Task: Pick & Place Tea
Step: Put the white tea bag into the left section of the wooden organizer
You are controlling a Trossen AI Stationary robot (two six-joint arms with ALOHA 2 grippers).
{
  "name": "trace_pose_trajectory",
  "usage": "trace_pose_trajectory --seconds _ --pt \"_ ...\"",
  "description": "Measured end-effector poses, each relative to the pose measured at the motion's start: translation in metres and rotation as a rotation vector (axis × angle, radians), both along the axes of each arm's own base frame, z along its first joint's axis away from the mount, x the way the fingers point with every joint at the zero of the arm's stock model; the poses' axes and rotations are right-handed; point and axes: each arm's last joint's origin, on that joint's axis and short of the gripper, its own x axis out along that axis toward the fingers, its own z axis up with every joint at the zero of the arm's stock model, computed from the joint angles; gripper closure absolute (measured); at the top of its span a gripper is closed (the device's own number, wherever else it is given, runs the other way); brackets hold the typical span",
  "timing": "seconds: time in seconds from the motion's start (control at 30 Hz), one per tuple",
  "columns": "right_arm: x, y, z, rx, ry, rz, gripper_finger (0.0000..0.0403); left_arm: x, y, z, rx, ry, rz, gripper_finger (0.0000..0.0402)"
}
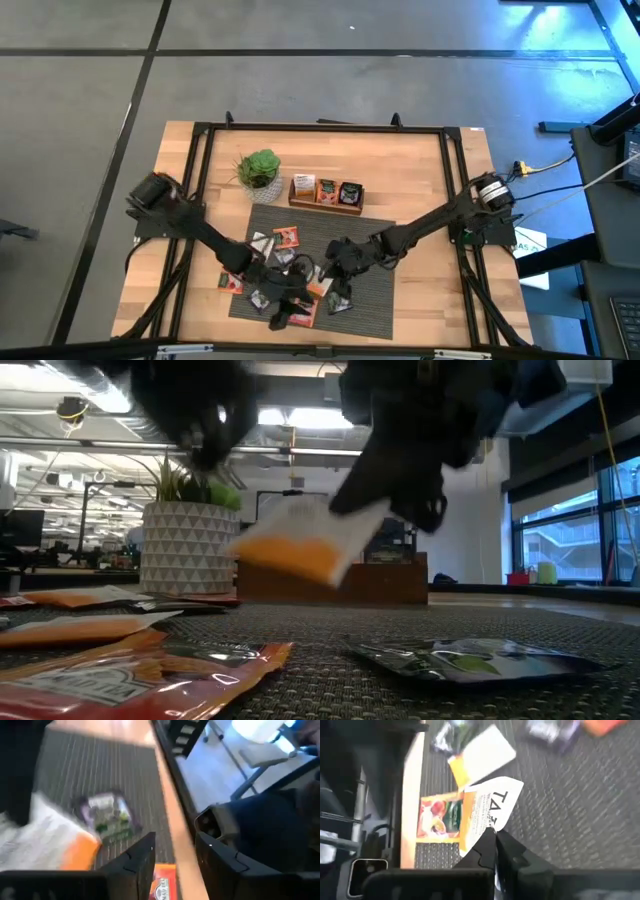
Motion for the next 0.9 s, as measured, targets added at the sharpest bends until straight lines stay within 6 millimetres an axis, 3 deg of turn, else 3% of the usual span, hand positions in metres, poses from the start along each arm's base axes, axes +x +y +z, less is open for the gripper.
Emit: trace_pose_trajectory --seconds 0.17,0.33,0.5,0.7,0.9 --pt "-0.006 -0.037 0.037 -0.171 -0.066 0.007 0.0399 -0.023 0.007 0.044 0.114 -0.088 0.029 0.0265" --pt "-0.008 -0.084 0.069 -0.395 -0.116 -0.033 0.0400 -0.045 0.007 0.067 0.211 -0.150 0.138 0.0265" --pt "0.008 -0.127 0.092 -0.601 -0.093 -0.053 0.0401 -0.056 0.014 0.082 0.247 -0.183 0.252 0.0265" --pt "0.031 -0.172 0.087 -0.697 0.015 -0.048 0.0401 -0.065 0.028 0.093 0.183 -0.140 0.306 0.0265" --pt "0.052 -0.190 0.061 -0.694 0.068 0.001 0.0401 -0.064 0.031 0.092 0.270 -0.154 0.330 0.0265"
